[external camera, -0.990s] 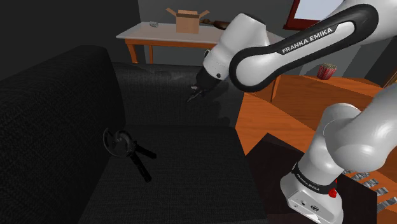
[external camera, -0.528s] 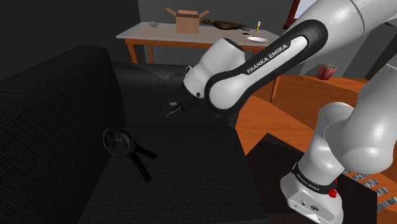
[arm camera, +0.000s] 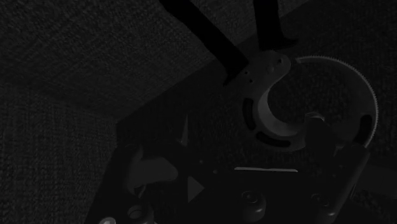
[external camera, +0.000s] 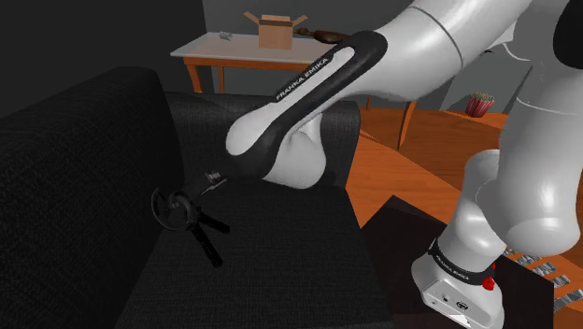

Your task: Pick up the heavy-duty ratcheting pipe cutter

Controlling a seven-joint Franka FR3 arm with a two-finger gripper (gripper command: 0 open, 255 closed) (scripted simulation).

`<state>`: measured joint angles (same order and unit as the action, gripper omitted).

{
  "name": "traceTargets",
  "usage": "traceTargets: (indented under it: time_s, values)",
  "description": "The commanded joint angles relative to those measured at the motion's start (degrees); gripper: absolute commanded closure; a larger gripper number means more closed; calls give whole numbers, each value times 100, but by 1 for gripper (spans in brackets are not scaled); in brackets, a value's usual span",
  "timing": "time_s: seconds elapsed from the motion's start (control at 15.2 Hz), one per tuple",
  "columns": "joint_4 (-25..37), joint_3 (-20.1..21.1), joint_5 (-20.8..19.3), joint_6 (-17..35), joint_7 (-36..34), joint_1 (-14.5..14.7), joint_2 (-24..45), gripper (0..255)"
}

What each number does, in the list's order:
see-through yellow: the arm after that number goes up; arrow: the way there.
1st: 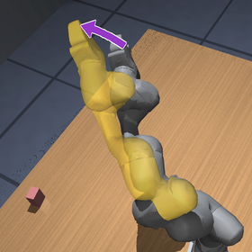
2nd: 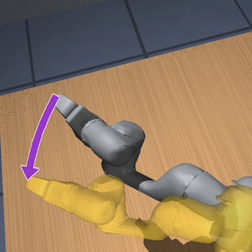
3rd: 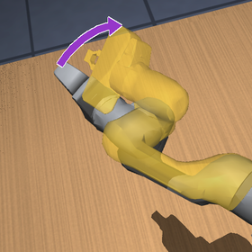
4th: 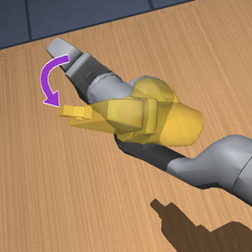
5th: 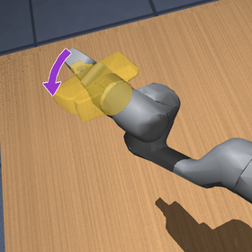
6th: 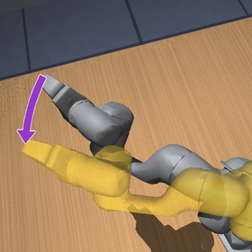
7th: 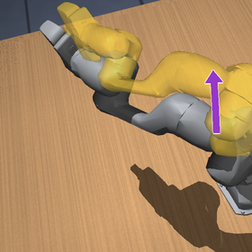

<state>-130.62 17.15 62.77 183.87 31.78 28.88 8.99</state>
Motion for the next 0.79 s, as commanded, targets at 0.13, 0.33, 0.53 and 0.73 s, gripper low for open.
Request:
traceTargets:
  time_s: [0.13,0.33,0.53,0.73]
  values:
    - [1109,1931,2197,664,2639,-1424,977,0]
    - [1690,441,4712,325,4985,-109,1047,0]
    - [2378,419,7669,423,8253,-358,1386,0]
    - [2366,141,7824,304,8363,-132,1428,0]
